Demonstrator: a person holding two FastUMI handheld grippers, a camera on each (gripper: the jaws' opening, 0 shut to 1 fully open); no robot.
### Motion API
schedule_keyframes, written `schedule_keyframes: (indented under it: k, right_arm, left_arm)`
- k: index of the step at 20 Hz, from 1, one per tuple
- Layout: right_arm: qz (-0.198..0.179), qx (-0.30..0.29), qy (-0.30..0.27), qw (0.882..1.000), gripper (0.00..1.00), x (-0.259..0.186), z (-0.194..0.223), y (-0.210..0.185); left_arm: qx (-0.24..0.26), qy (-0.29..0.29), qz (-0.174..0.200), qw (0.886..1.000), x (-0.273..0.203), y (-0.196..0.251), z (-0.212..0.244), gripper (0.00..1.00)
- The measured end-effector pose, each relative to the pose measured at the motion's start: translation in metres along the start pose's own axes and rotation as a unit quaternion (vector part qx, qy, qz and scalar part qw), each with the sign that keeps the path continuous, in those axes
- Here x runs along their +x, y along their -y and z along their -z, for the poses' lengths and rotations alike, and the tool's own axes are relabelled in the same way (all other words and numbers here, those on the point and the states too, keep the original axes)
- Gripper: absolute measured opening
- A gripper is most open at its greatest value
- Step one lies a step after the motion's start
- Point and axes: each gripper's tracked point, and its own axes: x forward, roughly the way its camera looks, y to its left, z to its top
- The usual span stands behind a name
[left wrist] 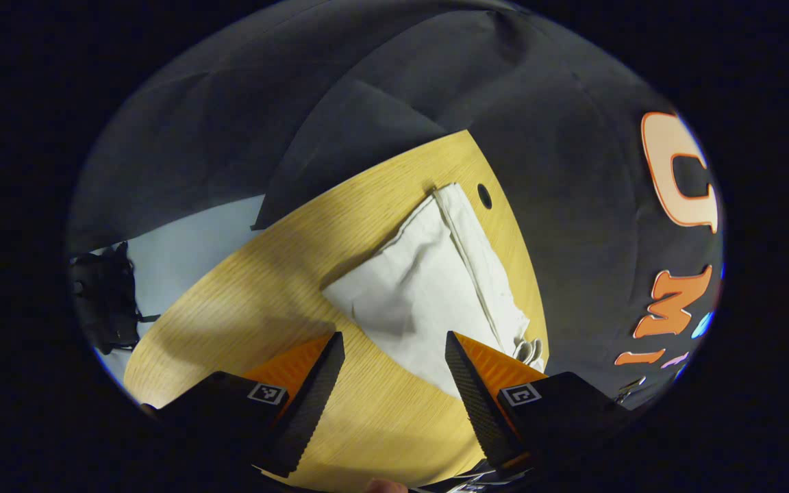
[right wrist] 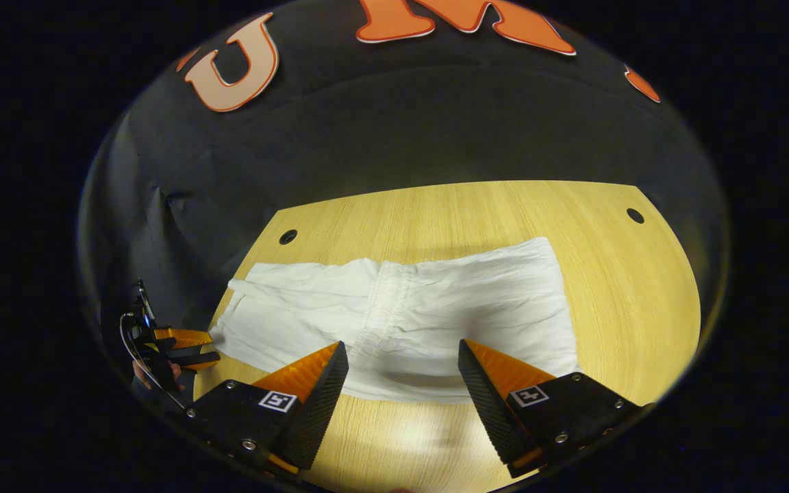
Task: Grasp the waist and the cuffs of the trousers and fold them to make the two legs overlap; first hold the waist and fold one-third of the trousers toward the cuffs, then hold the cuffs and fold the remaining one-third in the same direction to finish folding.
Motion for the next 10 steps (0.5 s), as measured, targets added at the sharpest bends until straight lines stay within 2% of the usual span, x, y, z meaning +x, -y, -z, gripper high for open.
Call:
schedule_keyframes:
  k: [7,9,10]
  right_arm:
    - [0.016,0.044,0.023,0.999,0.97,-0.008,-0.002,0.005]
    - [0.022,0.057,0.024,0.998,0.97,-0.012,0.0,0.009]
    - [0.025,0.064,0.025,0.997,0.97,-0.014,0.001,0.011]
  left_arm:
    - [0.023,0.016,0.03,0.999,0.028,0.029,-0.015,0.97]
    - [0.024,0.015,0.016,0.999,0.033,0.026,-0.015,0.97]
    - [0.021,0.015,0.005,1.0,0.038,0.022,-0.013,0.8]
